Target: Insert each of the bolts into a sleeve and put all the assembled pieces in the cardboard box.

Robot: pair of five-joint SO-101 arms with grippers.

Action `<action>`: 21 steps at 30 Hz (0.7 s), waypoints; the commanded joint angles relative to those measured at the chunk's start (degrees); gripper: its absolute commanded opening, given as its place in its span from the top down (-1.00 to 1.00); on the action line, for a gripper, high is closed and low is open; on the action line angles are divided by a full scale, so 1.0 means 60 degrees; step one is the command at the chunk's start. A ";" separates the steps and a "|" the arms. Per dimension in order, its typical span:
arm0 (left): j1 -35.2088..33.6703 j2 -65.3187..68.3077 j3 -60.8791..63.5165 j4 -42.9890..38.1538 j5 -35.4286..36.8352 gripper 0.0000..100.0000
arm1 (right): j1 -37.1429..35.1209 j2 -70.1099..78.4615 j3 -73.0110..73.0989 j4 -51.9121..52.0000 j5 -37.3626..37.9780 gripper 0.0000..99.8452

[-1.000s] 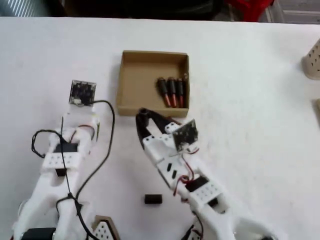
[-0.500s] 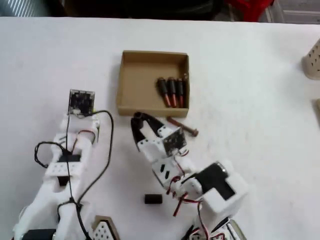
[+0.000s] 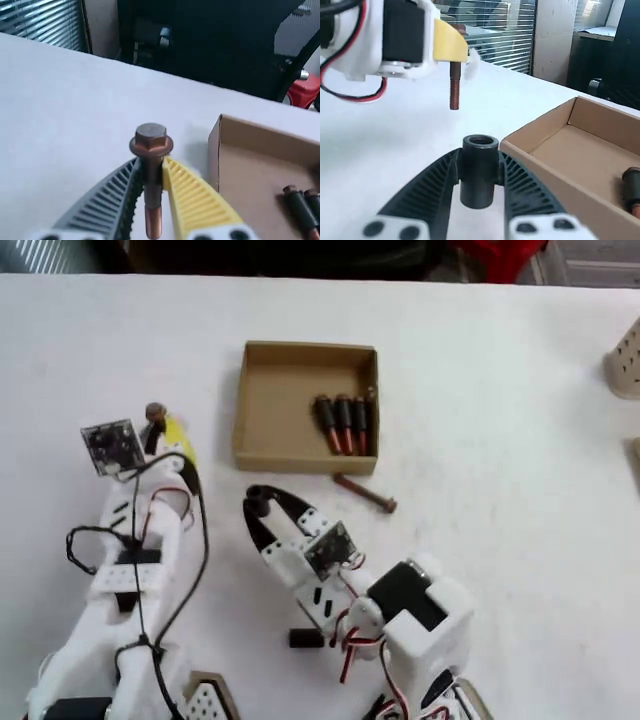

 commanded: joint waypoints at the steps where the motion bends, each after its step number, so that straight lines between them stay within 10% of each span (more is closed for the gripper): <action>1: 0.0374 -0.0374 0.0015 -0.1289 0.0308 0.96 | -0.0095 -0.0022 0.0015 -0.0271 0.0132 0.97; 10: 0.1956 -0.0388 0.0440 -0.2110 0.0322 0.96 | -0.0066 -0.0007 -0.0073 -0.0256 0.0132 0.97; 21: 0.1575 -0.0403 -0.3795 0.5363 0.0396 0.96 | -0.0051 -0.0007 -0.0176 -0.0007 0.0132 0.97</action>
